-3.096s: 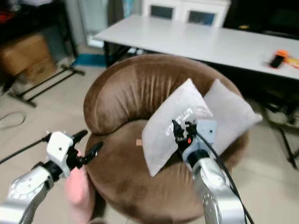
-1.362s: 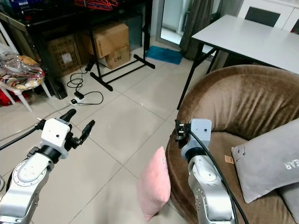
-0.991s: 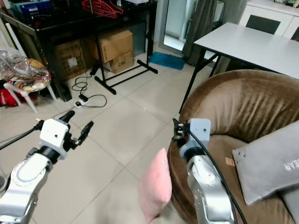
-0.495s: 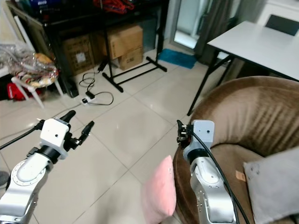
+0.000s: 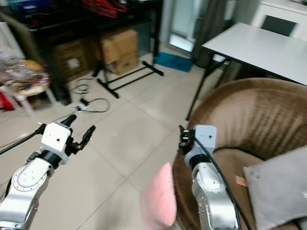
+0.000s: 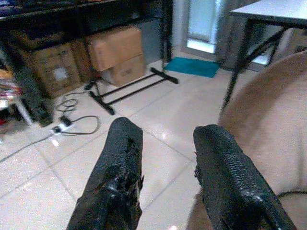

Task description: Move the pillow to the sofa from floor

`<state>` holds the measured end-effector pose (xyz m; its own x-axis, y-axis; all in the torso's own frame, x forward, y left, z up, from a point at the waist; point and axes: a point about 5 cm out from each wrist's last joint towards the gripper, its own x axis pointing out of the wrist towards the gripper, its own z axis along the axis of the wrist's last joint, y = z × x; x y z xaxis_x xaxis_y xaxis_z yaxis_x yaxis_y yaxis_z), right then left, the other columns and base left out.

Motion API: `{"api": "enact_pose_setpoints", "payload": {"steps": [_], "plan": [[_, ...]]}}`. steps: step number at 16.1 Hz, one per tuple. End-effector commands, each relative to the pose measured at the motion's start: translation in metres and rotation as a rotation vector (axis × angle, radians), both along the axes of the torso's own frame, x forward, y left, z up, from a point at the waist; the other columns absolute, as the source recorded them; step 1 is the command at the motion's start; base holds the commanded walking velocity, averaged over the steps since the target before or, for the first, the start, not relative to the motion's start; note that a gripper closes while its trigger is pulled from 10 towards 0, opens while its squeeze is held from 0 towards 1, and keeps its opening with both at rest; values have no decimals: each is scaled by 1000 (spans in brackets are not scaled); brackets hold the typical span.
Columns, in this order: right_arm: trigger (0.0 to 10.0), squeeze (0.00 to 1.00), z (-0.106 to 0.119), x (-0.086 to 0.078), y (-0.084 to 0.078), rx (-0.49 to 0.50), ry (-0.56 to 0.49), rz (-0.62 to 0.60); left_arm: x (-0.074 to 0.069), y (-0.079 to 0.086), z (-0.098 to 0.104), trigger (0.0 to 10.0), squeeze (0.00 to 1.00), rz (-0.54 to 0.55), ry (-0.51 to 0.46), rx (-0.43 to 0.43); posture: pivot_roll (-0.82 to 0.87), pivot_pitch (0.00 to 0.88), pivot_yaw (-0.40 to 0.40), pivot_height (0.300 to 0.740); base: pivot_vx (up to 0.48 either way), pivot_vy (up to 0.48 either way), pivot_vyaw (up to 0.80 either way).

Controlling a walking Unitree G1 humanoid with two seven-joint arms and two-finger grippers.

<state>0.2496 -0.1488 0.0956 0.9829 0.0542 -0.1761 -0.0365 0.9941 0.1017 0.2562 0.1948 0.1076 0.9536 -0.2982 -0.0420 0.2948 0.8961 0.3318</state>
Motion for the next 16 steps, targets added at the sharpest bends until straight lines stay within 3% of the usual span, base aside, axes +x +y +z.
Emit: {"api": "enact_pose_setpoints", "payload": {"steps": [1,9,16], "plan": [[10000,0,3,0,-2,9,-6,2,0,2,1,10000,0,5,-3,7,28,0,-19,740,0,0,0],[10000,0,-3,-4,-9,58,4,-46,0,1,0,10000,0,1,-16,6,25,0,-16,665,0,0,0],[10000,0,-4,-4,-5,29,15,0,0,-2,3,10000,0,24,-51,-44,21,0,-27,595,0,0,0]]}}
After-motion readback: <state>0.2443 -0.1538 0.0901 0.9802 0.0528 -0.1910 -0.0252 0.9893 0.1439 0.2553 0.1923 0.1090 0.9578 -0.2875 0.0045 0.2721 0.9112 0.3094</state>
